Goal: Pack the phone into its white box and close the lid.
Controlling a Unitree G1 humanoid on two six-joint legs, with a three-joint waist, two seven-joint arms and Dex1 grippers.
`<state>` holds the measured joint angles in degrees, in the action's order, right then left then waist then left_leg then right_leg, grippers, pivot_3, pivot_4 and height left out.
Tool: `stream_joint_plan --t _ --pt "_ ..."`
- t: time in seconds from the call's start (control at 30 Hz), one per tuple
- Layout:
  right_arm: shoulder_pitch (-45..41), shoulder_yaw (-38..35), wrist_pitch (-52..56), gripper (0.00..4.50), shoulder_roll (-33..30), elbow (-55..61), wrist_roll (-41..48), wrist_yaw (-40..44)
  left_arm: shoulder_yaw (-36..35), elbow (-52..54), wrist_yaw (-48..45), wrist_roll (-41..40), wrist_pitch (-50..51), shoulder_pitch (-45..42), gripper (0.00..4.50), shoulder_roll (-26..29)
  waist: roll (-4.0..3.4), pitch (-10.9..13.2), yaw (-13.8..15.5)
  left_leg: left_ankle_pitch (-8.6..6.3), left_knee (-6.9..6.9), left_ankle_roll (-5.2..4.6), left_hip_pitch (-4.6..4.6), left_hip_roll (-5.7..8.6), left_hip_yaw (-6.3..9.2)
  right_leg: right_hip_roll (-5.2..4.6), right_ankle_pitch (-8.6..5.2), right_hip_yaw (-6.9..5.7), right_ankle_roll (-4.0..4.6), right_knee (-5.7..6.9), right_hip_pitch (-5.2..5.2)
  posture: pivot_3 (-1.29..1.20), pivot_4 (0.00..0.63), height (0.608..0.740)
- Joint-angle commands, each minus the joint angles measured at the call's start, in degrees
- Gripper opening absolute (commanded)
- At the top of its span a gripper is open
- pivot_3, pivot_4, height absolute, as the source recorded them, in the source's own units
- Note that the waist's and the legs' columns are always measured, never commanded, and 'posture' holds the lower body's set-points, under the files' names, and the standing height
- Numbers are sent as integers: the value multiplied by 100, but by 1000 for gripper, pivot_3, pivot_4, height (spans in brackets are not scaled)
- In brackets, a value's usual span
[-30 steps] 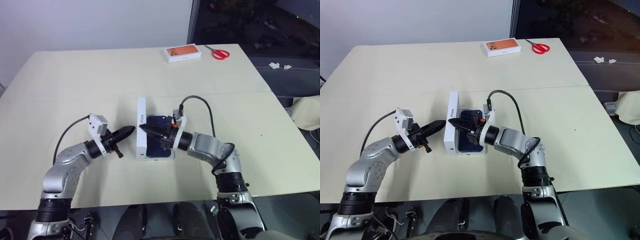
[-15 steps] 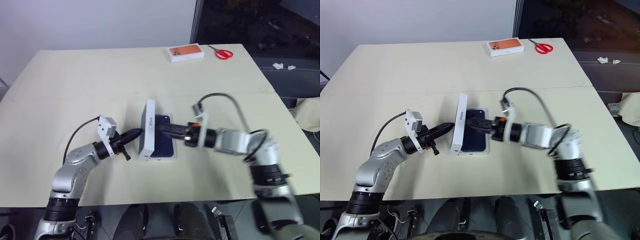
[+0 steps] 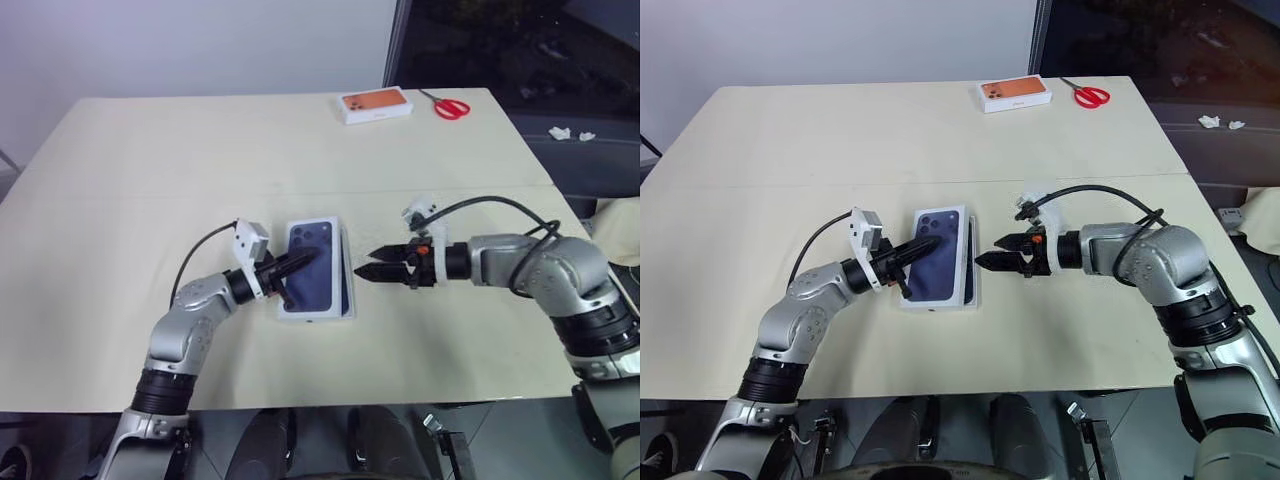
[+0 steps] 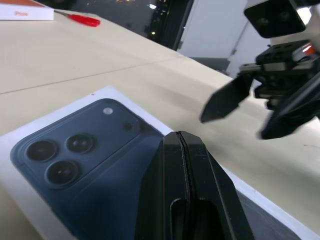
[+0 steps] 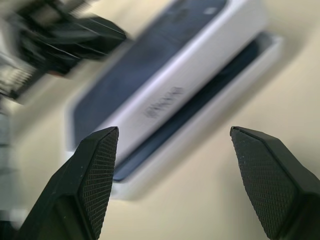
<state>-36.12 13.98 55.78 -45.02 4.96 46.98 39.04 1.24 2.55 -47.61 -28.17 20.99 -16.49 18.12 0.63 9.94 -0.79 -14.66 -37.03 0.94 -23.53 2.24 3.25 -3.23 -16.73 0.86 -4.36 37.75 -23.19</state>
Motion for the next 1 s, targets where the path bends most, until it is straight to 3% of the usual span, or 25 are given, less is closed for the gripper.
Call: stream_joint_plan --t 0.03,0.13,0.3,0.33,0.53,1.0 --pt "-63 -138 -389 3719 126 -20 -450 268 -374 397 26 -267 195 174 0 259 1 1 3 0 0 0 0 0 0 0 0 0 0 0 0 0 150 740" --pt "-23 -80 -659 2841 225 19 -843 411 -698 580 99 -425 446 308 0 566 2 2 13 0 -2 0 0 -1 3 -1 0 -1 0 3 0 0 150 740" --pt "39 130 -1143 256 351 163 -1512 662 -861 377 263 -394 972 381 0 1005 3 4 18 0 -2 1 0 1 4 -3 0 -2 1 1 2 0 150 740" --pt "69 175 -1286 42 385 176 -1658 703 -787 345 310 -324 1020 383 0 1019 4 4 22 0 -2 1 0 3 4 -5 0 -2 0 1 2 0 150 740" --pt "302 492 -2244 42 543 235 -2607 830 -365 212 438 211 905 412 0 1049 5 4 19 0 -3 1 0 13 4 -18 1 -2 -1 -1 5 0 150 740" --pt "325 517 -2462 42 830 347 -3347 931 263 -353 290 584 993 -12 0 746 3 3 39 1 -4 4 1 16 5 -20 2 -3 0 1 6 0 150 740"
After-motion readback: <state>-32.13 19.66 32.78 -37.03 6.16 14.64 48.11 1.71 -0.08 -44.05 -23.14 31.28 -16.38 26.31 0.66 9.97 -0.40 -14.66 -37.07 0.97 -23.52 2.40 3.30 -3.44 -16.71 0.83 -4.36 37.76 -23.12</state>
